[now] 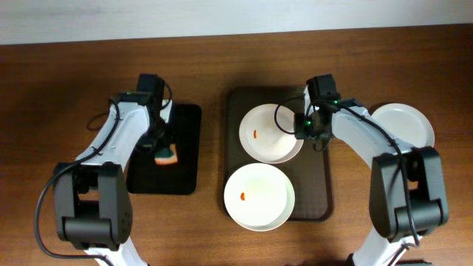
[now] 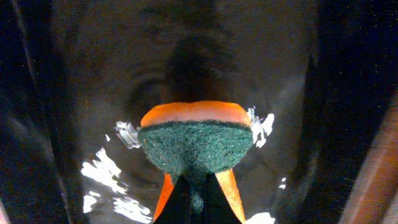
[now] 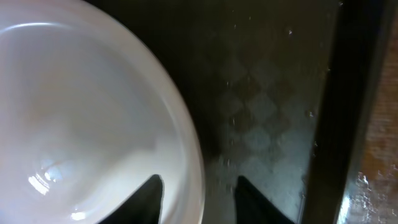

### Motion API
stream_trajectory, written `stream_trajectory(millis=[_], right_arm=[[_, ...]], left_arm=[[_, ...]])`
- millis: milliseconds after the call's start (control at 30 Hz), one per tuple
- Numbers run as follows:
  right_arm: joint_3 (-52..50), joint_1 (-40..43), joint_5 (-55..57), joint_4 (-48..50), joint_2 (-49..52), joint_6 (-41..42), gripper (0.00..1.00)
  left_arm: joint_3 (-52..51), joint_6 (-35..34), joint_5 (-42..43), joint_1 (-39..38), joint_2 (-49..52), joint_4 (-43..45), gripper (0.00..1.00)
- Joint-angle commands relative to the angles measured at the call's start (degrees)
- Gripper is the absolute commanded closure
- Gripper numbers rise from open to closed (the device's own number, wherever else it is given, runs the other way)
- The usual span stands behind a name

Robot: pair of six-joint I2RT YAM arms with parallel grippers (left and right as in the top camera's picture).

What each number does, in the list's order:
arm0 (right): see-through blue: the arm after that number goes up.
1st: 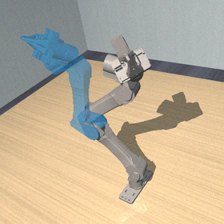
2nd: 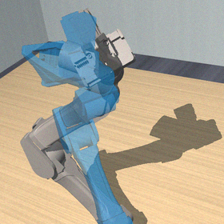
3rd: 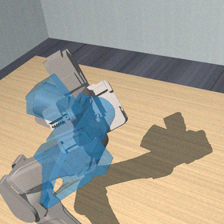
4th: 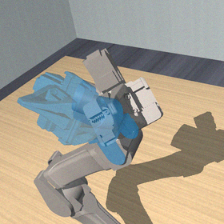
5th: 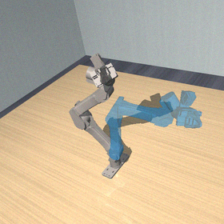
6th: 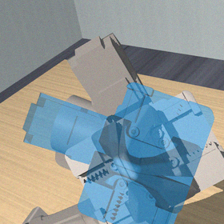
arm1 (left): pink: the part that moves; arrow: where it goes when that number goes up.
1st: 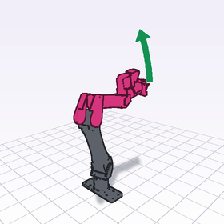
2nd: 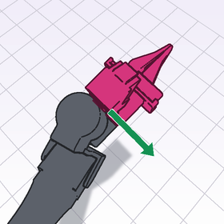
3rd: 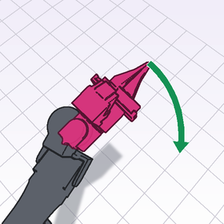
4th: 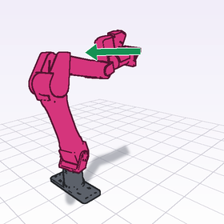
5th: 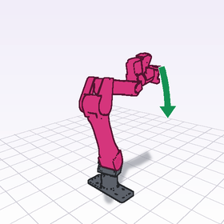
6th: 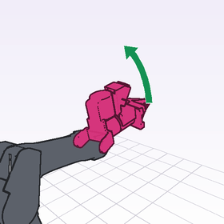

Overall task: Clean dirty plates on tray and stack at the side
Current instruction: 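Scrub the held plate with the sponge in the left gripper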

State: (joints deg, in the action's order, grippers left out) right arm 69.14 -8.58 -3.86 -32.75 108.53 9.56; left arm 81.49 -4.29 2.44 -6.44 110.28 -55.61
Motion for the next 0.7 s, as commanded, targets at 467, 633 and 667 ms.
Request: stream_trajectory(millis=[467, 633, 667], right_arm=[[-0.35, 0.0, 1.53, -1.11, 2.54, 5.95, 0.96], [-0.35, 0.0, 1.53, -1.73, 2.54, 5.95, 0.96], [-0.35, 0.0, 1.53, -2.23, 2.54, 5.97, 0.96]], left_arm=[[13.16, -14.6, 14.1, -27.65, 15.69, 26.21, 1.0], [13.16, -15.41, 11.41, -26.97, 21.2, 23.91, 1.0], [14.08, -15.39, 6.62, -25.97, 21.16, 20.44, 1.0]])
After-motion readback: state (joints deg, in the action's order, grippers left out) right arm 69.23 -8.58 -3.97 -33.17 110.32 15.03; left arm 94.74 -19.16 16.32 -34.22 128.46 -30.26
